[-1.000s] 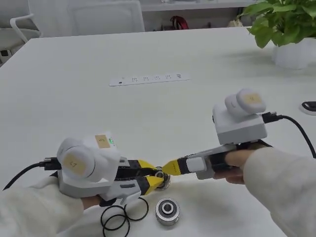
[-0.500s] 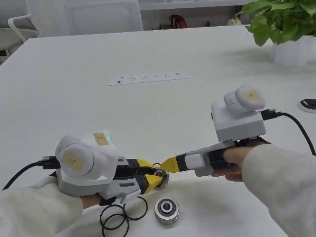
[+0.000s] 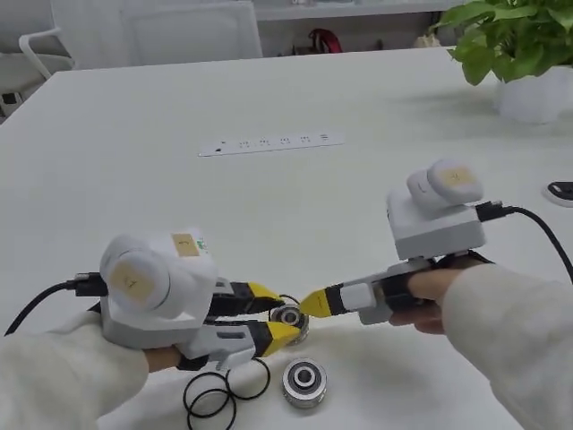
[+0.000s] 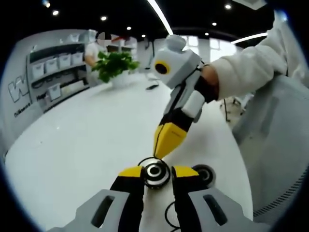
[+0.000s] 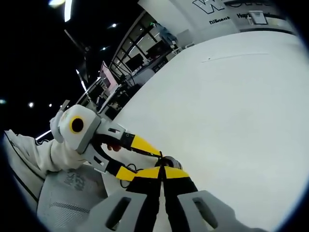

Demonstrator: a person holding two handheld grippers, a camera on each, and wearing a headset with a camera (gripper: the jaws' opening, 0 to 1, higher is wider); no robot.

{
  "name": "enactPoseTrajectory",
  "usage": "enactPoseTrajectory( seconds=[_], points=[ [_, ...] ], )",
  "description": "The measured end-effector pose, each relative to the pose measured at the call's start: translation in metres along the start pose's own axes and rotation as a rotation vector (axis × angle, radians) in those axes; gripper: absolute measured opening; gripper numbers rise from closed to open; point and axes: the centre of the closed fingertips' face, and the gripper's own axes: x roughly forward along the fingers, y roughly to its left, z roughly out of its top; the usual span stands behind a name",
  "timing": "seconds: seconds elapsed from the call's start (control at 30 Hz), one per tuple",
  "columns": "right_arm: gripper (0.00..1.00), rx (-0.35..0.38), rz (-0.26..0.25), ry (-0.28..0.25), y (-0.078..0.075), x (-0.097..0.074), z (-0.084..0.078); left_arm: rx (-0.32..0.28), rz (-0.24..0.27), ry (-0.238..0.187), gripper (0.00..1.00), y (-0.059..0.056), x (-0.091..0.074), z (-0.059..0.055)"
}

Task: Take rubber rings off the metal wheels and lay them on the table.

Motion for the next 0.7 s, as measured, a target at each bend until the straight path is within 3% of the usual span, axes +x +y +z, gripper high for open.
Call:
enactPoseTrajectory(
  seconds=[0.2,0.4,0.57,0.7],
  points=[
    [0.00,0.013,-0.001,-0.018,-0.001,-0.004,0.004,0.023,0.009,-0.032,0.32,0.003,-0.011,0.022],
    [0.00,0.009,0.005,-0.052,0.000,-0.010,0.013,0.052,0.013,-0.037,0.41,0.002,-0.029,0.038],
    [0.00,0.032,0.004,-0.117,-0.001,-0.020,0.028,0.078,0.015,-0.011,0.50,0.001,-0.041,0.039],
    [0.00,0.041,0.011,-0.169,0.001,-0.029,0.040,0.081,0.024,-0.016,0.57,0.002,-0.058,0.047]
  ],
)
